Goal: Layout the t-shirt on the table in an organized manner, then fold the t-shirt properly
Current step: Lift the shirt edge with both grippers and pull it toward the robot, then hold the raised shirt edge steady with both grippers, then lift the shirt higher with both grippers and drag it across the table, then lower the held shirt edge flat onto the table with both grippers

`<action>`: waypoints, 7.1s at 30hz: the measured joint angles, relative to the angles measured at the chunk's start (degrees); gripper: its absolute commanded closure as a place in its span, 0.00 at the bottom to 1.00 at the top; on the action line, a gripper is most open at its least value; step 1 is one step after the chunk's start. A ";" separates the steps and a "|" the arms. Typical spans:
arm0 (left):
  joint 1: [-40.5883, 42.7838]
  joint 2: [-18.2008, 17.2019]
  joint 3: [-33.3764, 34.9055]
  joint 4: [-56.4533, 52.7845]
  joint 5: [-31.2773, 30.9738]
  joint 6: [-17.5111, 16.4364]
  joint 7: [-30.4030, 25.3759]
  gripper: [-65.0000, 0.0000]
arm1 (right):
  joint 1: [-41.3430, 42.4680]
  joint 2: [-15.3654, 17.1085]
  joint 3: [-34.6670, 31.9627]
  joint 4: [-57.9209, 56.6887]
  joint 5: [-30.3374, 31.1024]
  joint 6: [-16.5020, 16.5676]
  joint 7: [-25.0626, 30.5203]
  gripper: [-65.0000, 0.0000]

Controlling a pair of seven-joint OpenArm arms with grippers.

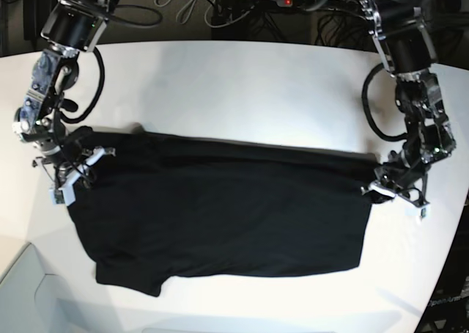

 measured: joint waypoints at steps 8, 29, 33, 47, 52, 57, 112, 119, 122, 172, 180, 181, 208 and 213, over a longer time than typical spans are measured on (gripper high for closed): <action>-3.06 -0.17 0.04 -7.26 -0.17 0.00 -0.81 1.00 | 2.47 1.77 -0.02 -3.91 -0.07 -0.02 -0.04 1.00; -5.73 -0.33 3.43 -14.36 -0.07 0.00 -6.40 0.51 | 2.23 3.10 -5.99 -6.32 -0.07 -0.04 0.02 0.74; -5.60 -0.61 2.99 -14.34 0.02 0.02 -6.38 0.34 | 2.23 3.15 -3.89 -6.14 -0.09 -0.04 -0.04 0.59; 4.24 -1.57 2.80 -4.52 -0.15 0.00 -6.19 0.23 | -7.69 1.66 2.64 8.28 -0.09 -0.09 -0.17 0.35; 4.04 -1.57 2.78 -6.71 -0.26 0.04 -6.45 0.23 | -9.46 1.01 2.67 8.17 -0.07 -0.09 -0.09 0.35; 3.82 -1.57 3.17 -7.08 -0.22 0.04 -6.62 0.23 | -10.19 0.61 2.64 8.46 -0.07 -0.07 0.00 0.35; 4.46 -1.60 3.15 -7.17 -0.24 0.00 -6.40 1.00 | -9.99 6.95 2.16 -11.41 1.44 -0.04 12.98 1.00; 4.92 -1.60 3.15 -6.62 -0.24 0.00 -5.97 1.00 | -10.01 6.97 2.23 -11.10 1.42 -0.04 12.74 1.00; 4.96 -2.10 3.15 -6.56 -0.68 -0.04 -5.77 1.00 | -11.54 7.76 2.10 -8.59 1.03 0.07 11.39 1.00; -7.13 -2.05 3.15 3.28 -0.85 0.11 -4.81 1.00 | 7.37 12.90 -9.09 5.07 -4.48 0.17 -12.17 1.00; -6.64 -2.05 3.15 3.30 -1.07 -0.24 -5.20 1.00 | 6.97 13.46 -8.17 4.98 -4.68 0.17 -14.43 1.00; -5.99 -2.08 3.15 3.52 -0.96 -0.20 -5.64 1.00 | 6.32 13.70 -9.77 4.87 -4.63 0.17 -14.86 1.00; 4.11 -1.73 3.04 7.06 -0.87 -0.02 -5.55 1.00 | -0.02 8.37 -4.85 12.33 -4.42 0.17 -23.69 1.00; 8.33 -1.38 -0.15 8.76 -0.96 -0.28 -5.42 1.00 | -4.81 8.20 -4.87 15.78 -4.35 0.17 -23.37 1.00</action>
